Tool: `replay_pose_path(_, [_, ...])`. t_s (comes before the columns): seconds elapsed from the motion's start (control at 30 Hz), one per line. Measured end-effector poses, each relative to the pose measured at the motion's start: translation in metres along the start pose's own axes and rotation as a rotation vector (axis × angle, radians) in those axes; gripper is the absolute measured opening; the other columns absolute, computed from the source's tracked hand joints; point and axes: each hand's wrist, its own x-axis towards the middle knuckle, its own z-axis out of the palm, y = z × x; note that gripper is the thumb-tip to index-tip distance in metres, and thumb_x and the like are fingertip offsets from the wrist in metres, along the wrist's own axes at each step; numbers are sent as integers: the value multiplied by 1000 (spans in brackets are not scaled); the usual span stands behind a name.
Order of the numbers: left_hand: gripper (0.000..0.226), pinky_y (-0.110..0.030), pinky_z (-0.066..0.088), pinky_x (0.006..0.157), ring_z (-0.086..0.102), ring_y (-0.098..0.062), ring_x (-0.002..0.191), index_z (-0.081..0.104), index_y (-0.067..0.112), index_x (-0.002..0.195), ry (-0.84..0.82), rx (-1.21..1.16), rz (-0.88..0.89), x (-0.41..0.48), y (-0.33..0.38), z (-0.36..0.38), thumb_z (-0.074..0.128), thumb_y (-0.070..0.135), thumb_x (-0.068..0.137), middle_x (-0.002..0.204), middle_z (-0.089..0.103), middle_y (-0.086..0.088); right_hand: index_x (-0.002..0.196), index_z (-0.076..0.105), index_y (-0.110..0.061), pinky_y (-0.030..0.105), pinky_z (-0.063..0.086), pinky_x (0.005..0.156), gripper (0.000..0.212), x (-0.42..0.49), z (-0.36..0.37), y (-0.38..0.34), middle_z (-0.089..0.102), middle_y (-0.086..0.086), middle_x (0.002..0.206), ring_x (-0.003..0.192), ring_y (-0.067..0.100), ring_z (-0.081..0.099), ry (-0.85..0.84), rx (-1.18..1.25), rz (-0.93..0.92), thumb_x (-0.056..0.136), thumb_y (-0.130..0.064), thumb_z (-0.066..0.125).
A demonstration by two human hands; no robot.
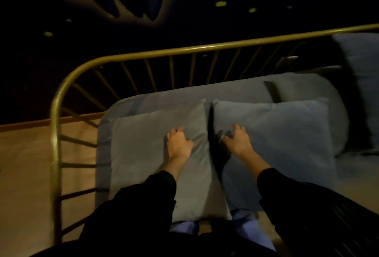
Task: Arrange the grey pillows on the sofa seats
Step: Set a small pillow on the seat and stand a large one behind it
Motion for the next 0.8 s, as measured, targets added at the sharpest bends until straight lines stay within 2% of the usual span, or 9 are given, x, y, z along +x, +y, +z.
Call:
replay_pose_path(0.17, [60, -41, 44, 107, 52, -38, 129, 46, 6, 142, -272, -121, 45, 5, 82, 75, 66, 23, 88, 143, 52, -21, 145, 32, -2, 46, 32, 114, 69, 2, -96, 88, 31, 22, 151, 140, 39, 31, 263, -61, 82, 89, -26, 65])
replay_pose_path(0.3, [69, -38, 39, 111, 49, -37, 134, 42, -3, 144, -306, -165, 5, 16, 109, 121, 68, 31, 90, 145, 50, -25, 145, 31, -1, 50, 28, 115, 76, 9, -145, 155, 29, 25, 151, 141, 42, 25, 369, -86, 241, 87, -35, 67])
replay_pose_path(0.43, [84, -44, 38, 113, 46, -39, 135, 35, 3, 149, -278, -245, -120, 42, 112, 149, 68, 46, 85, 149, 46, -23, 145, 30, 0, 52, 29, 114, 89, 34, -167, 196, 32, 27, 148, 138, 45, 28, 316, 28, 344, 82, -49, 69])
replay_pose_path(0.57, [111, -44, 30, 119, 38, -35, 143, 23, 11, 154, -217, -354, -188, 69, 108, 169, 71, 63, 69, 156, 37, -17, 152, 15, -8, 55, 26, 113, 109, 57, -168, 213, 26, 24, 151, 140, 44, 25, 231, 161, 443, 74, -59, 71])
replay_pose_path(0.7, [105, -39, 34, 116, 42, -25, 139, 19, 25, 156, -173, -545, -198, 77, 104, 179, 81, 44, 73, 153, 40, -6, 154, -3, -24, 60, 25, 113, 123, 68, -157, 231, 25, 23, 152, 140, 45, 27, 203, 213, 514, 67, -68, 70])
replay_pose_path(0.77, [121, -42, 39, 112, 46, -19, 133, 17, 32, 155, -221, -681, -246, 77, 101, 183, 86, 52, 58, 150, 42, 0, 154, -6, -29, 61, 25, 113, 124, 70, -156, 238, 27, 22, 151, 139, 45, 30, 193, 244, 526, 64, -72, 69])
replay_pose_path(0.8, [130, -44, 40, 112, 49, -19, 132, 22, 30, 154, -215, -733, -288, 77, 101, 184, 89, 57, 46, 149, 45, 1, 154, -5, -30, 62, 26, 112, 124, 69, -156, 241, 28, 22, 151, 138, 46, 31, 195, 257, 524, 63, -74, 68])
